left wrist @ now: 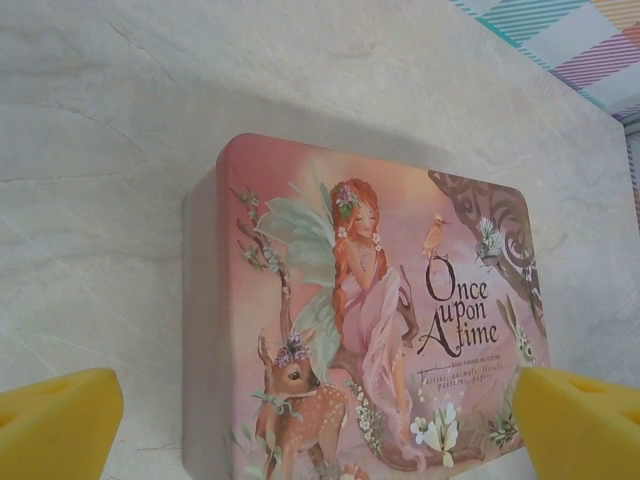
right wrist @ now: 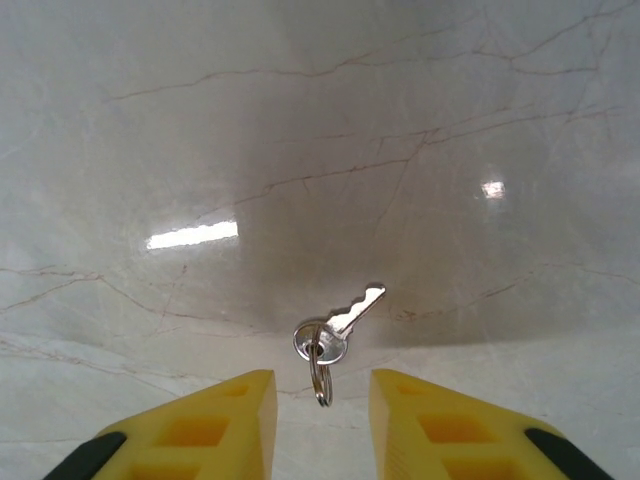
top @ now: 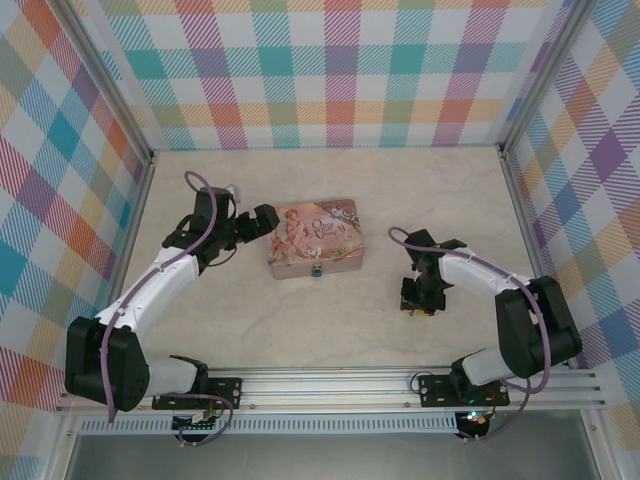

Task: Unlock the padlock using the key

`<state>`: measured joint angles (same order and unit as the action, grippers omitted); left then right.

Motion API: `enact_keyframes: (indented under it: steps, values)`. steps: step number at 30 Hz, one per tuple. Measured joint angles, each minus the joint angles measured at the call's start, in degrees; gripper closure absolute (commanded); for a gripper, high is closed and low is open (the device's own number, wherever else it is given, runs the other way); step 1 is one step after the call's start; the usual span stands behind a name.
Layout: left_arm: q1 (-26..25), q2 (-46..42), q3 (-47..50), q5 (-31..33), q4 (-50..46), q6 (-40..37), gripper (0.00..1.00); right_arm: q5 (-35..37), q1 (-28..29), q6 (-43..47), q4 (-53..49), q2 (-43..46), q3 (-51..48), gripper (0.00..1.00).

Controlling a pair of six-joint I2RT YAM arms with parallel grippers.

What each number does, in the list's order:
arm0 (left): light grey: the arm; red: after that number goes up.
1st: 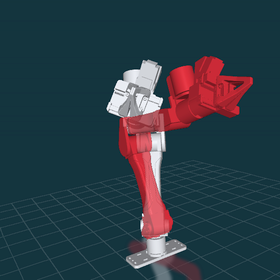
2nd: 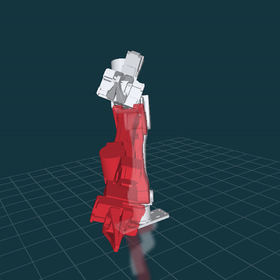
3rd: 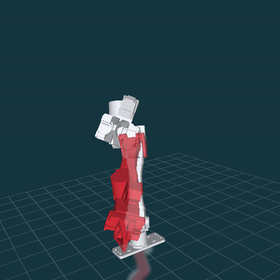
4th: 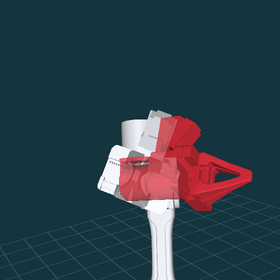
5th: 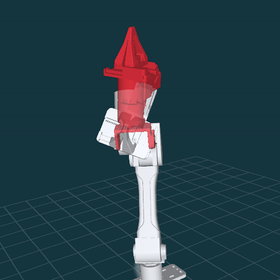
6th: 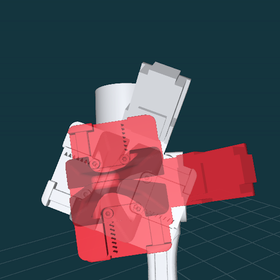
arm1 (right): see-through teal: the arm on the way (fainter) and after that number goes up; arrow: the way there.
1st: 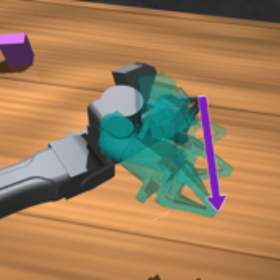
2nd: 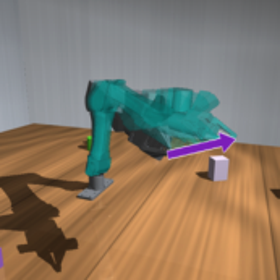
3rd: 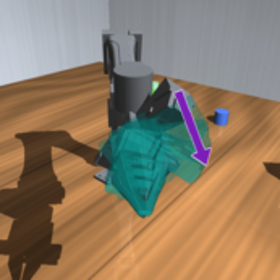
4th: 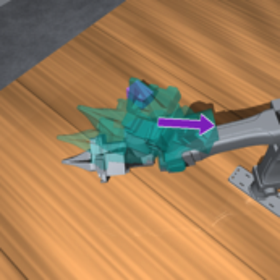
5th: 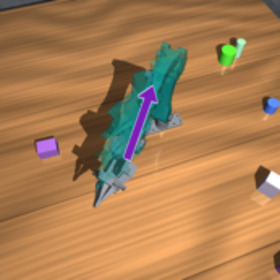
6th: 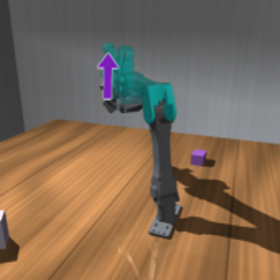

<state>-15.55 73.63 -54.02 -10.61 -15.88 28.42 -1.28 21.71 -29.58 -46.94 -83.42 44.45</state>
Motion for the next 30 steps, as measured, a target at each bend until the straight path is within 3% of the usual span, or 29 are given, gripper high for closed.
enact_keyframes:
  steps: [16,25,30]
  values:
    - [0.0,-0.2,0.9,0.0,1.0,0.0,0.0,0.5,0.0,0.0,1.9,-2.7,-0.1,0.85]
    - [0.0,-0.2,0.9,0.0,1.0,0.0,0.0,0.0,-0.1,0.5,2.0,-2.5,-0.2,1.0]
    - [0.0,-0.4,0.9,-1.1,0.9,0.2,0.0,0.0,-0.1,1.6,2.3,-1.0,-0.6,1.0]
